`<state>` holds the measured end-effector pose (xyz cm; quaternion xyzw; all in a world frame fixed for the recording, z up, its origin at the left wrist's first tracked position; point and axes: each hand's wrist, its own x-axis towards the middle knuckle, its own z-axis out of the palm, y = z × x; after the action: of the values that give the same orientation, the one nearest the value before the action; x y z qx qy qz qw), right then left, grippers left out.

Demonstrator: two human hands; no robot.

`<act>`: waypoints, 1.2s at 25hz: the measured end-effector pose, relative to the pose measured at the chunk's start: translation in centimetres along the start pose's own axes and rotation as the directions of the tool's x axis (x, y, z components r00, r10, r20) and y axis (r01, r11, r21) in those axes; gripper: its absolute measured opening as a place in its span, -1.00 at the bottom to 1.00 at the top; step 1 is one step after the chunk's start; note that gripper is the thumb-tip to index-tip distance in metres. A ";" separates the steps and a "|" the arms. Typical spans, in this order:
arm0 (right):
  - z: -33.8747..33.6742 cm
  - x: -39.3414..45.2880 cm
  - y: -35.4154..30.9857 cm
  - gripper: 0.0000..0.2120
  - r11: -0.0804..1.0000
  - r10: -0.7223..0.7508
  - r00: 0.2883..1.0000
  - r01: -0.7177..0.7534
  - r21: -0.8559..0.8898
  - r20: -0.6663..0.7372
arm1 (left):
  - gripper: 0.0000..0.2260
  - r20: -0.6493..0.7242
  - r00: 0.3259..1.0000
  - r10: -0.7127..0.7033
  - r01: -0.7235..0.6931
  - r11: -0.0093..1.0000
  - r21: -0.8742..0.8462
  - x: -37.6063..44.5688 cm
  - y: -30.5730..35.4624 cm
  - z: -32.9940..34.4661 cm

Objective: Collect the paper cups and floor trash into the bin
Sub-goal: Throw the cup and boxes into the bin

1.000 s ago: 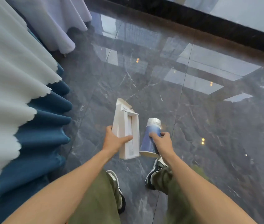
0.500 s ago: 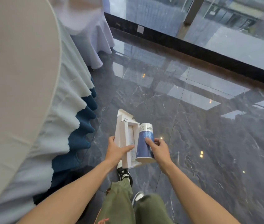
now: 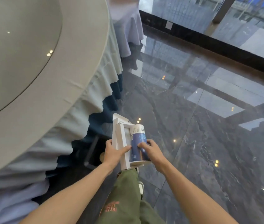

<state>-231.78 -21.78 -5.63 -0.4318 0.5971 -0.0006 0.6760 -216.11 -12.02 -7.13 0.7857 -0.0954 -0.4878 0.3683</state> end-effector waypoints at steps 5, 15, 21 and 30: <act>6.9 -1.6 4.1 -0.51 0.997 0.072 0.996 -0.070 0.030 -0.048 | -0.33 -0.081 0.992 -0.092 0.090 0.996 -0.024 -3.7 -7.0 -7.1; 20.9 7.6 10.2 -0.51 0.973 0.177 0.977 -0.192 -0.130 -0.118 | -0.36 -0.168 0.954 -0.247 0.243 0.969 -0.046 0.3 -19.8 -21.8; 27.2 14.1 12.7 -0.51 0.976 0.192 0.965 -0.207 -0.070 -0.180 | -0.31 -0.043 0.975 -0.217 0.220 0.974 0.061 4.3 -22.7 -26.9; 27.4 11.6 13.8 -0.68 0.974 0.225 0.971 -0.226 -0.008 -0.078 | -0.29 0.033 0.983 -0.179 0.173 0.974 0.147 6.8 -20.1 -25.9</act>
<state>-213.40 -3.15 -25.41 -0.3666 0.6678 0.0649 0.6445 -195.14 11.38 -18.84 0.8041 -0.0687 -0.5284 0.2637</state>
